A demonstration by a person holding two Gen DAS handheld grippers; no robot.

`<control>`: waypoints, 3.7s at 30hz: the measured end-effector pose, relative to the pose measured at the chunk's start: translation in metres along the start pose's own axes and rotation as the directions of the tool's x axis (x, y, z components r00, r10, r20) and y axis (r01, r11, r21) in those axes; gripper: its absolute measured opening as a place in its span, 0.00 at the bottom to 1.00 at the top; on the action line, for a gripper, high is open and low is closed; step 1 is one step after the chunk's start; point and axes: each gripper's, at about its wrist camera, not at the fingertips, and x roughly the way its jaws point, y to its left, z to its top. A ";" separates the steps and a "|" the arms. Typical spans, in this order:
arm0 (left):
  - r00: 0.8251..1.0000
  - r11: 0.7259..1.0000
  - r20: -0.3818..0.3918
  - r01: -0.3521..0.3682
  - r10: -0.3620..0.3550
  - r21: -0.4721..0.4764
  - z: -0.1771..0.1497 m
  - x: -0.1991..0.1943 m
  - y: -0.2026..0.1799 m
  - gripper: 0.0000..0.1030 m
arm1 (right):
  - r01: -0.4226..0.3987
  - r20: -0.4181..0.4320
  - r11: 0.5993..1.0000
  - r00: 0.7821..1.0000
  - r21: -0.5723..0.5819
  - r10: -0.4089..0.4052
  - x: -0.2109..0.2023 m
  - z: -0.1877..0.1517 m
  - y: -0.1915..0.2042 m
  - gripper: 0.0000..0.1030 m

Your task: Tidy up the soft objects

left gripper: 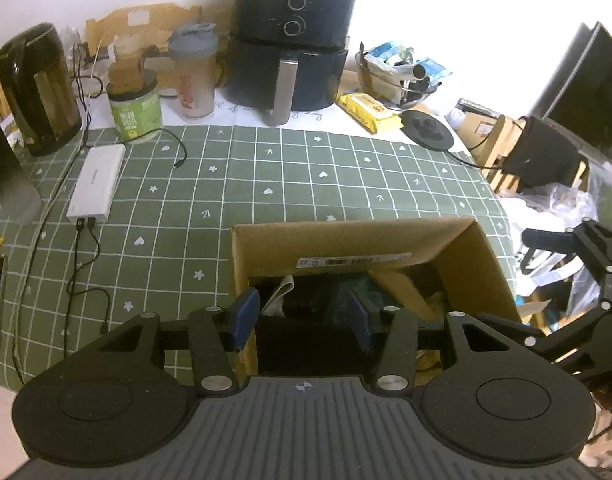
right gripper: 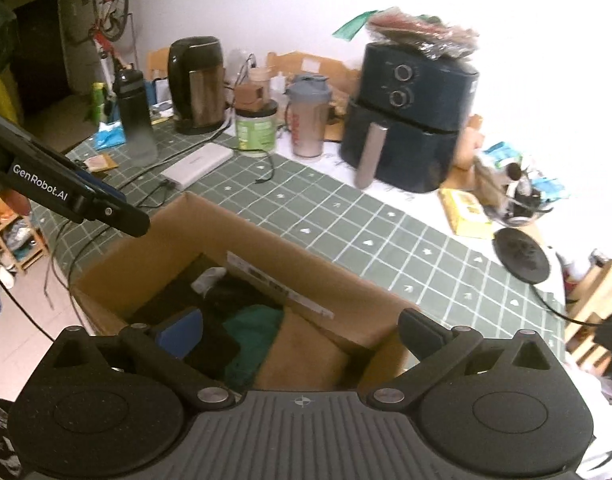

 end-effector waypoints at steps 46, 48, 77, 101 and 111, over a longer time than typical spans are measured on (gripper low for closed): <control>0.985 0.989 -0.107 -0.132 0.138 0.061 -0.021 -0.019 -0.004 1.00 | 0.395 -0.407 0.854 0.880 0.338 -0.246 -0.024 -0.002 0.038 1.00; 0.983 0.991 -0.132 -0.123 0.129 0.055 -0.023 -0.017 -0.003 1.00 | 0.399 -0.425 0.857 0.872 0.327 -0.244 -0.022 -0.003 0.039 1.00; 0.948 0.992 -0.294 -0.118 0.125 0.041 -0.036 0.006 -0.003 1.00 | 0.392 -0.556 0.878 0.810 0.276 -0.187 -0.001 -0.019 0.038 1.00; 0.947 0.992 -0.297 -0.119 0.125 0.038 -0.036 0.008 -0.005 1.00 | 0.391 -0.561 0.880 0.806 0.270 -0.186 0.001 -0.020 0.033 1.00; 0.946 0.992 -0.298 -0.120 0.126 0.037 -0.035 0.009 -0.006 1.00 | 0.389 -0.563 0.881 0.806 0.269 -0.184 0.003 -0.020 0.030 1.00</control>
